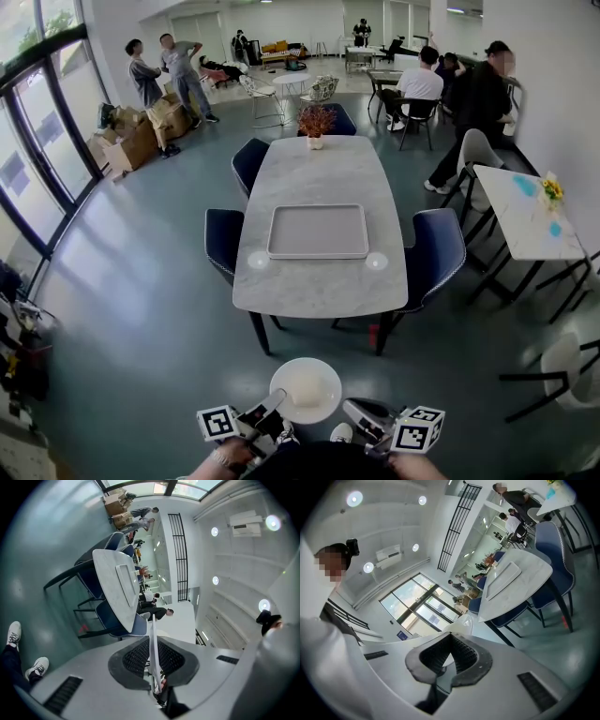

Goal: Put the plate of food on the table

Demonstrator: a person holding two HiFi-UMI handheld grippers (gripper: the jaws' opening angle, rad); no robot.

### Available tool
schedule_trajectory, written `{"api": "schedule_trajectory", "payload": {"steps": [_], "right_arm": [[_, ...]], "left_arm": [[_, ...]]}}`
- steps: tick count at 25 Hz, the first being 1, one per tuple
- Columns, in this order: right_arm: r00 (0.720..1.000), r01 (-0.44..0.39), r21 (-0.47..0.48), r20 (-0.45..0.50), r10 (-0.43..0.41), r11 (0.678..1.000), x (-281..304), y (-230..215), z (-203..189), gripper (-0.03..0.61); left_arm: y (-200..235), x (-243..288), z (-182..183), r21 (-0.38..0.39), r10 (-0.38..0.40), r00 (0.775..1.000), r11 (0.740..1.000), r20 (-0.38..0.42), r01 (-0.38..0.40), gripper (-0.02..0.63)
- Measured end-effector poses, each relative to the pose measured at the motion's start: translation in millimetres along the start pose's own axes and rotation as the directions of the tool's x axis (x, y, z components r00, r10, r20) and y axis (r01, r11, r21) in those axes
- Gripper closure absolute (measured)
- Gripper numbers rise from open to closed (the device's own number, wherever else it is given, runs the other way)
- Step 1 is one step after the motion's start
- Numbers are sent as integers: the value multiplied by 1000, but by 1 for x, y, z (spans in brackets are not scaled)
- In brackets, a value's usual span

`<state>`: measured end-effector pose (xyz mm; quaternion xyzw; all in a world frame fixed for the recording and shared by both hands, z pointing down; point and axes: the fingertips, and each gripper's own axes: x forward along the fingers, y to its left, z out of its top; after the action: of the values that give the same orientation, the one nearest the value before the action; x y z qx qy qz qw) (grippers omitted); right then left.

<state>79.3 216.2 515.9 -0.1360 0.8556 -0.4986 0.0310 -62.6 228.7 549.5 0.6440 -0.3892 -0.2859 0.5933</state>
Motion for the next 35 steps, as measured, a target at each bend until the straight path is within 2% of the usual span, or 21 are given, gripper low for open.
{"api": "schedule_trajectory", "payload": {"steps": [5, 13, 17, 23, 26, 35], "right_arm": [[1000, 0, 1, 3, 0, 1000, -22, -7, 9, 568], [1000, -22, -16, 0, 22, 1000, -50, -11, 19, 568], [999, -50, 19, 13, 50, 999, -59, -10, 22, 568], [997, -66, 11, 27, 66, 998, -67, -10, 30, 568], [995, -94, 40, 48, 92, 995, -69, -8, 35, 568], [989, -100, 70, 115, 91, 993, -77, -19, 42, 568]], "left_arm": [[-5, 12, -16, -13, -1, 1000, 1000, 15, 1, 581], [-13, 28, -40, 13, 8, 1000, 1000, 24, -8, 581], [-21, 31, -47, 15, 11, 999, 1000, 35, -11, 581], [-27, 33, -48, 30, 32, 998, 999, 49, -33, 581], [-34, 36, -44, 42, 37, 998, 998, 51, -40, 581], [-47, 60, -34, 77, 22, 999, 997, 25, -24, 581]]}}
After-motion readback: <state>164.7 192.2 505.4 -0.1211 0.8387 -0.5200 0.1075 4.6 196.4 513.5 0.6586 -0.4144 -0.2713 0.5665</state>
